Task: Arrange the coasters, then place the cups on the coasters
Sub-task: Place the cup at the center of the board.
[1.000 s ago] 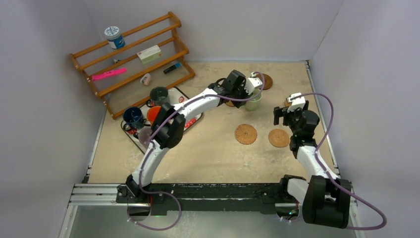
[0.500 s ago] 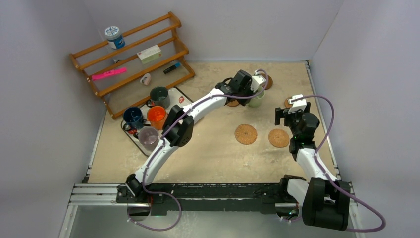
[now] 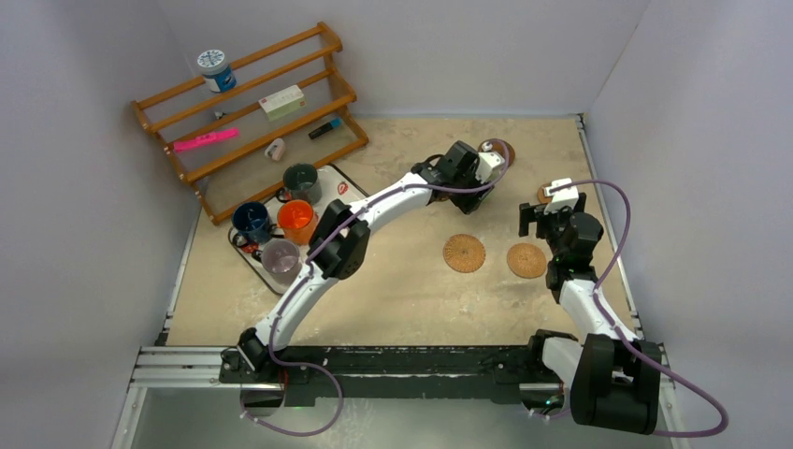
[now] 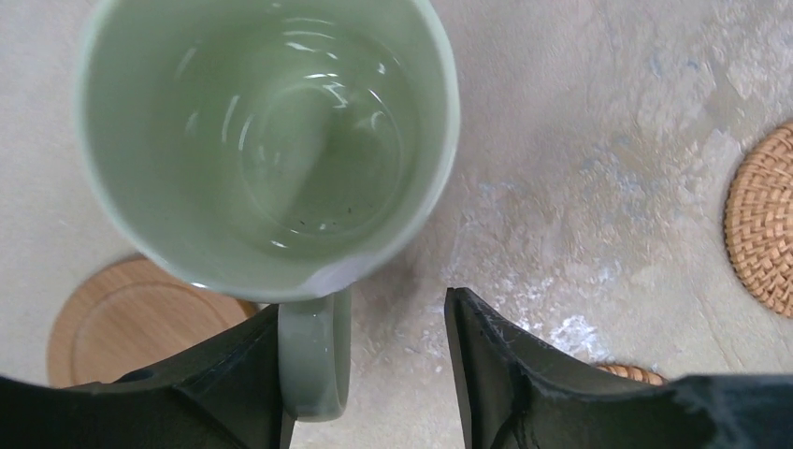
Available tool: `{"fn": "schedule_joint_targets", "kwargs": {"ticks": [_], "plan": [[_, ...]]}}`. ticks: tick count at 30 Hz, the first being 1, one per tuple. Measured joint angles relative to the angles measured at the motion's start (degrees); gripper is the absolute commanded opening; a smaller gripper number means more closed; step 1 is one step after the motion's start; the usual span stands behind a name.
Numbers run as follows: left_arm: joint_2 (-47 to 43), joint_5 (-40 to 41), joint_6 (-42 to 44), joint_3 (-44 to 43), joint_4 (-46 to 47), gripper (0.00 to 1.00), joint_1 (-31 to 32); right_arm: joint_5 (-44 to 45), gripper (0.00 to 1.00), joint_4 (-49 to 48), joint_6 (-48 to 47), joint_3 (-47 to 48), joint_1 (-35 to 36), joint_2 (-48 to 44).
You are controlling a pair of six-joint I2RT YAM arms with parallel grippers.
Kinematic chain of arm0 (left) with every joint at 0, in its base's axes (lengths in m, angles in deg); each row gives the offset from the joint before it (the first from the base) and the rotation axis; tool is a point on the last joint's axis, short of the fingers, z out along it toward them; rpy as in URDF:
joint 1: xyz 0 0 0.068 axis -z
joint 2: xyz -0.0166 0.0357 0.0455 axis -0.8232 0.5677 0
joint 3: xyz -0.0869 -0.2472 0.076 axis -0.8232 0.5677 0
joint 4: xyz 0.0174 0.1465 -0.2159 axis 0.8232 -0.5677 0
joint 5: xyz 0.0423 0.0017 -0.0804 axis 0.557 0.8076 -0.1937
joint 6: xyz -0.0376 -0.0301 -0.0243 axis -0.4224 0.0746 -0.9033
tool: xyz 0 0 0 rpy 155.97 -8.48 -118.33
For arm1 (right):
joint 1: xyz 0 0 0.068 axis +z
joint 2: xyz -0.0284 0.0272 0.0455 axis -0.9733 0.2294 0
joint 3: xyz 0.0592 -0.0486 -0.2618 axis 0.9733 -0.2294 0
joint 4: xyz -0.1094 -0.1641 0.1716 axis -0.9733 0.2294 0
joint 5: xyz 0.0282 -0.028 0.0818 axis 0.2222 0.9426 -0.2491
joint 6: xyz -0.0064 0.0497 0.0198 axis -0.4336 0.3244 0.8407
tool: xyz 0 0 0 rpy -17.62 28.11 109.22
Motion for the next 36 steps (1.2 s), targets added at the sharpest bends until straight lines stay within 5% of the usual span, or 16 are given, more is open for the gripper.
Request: {"fn": "schedule_joint_targets", "kwargs": {"ticks": [21,28,36], "plan": [[-0.5,-10.1,-0.2,-0.8,-3.1,0.59,4.3,1.6,0.99,0.0,0.0,0.0,0.0,0.6],[-3.8,-7.1,0.5,1.9,-4.2,0.76,4.3,1.5,0.99,0.6,0.1,0.4,0.0,2.6],[-20.7,-2.2,2.3,16.8,-0.7,0.9,1.7,-2.0,0.99,4.7,0.2,4.6,0.0,2.6]]}}
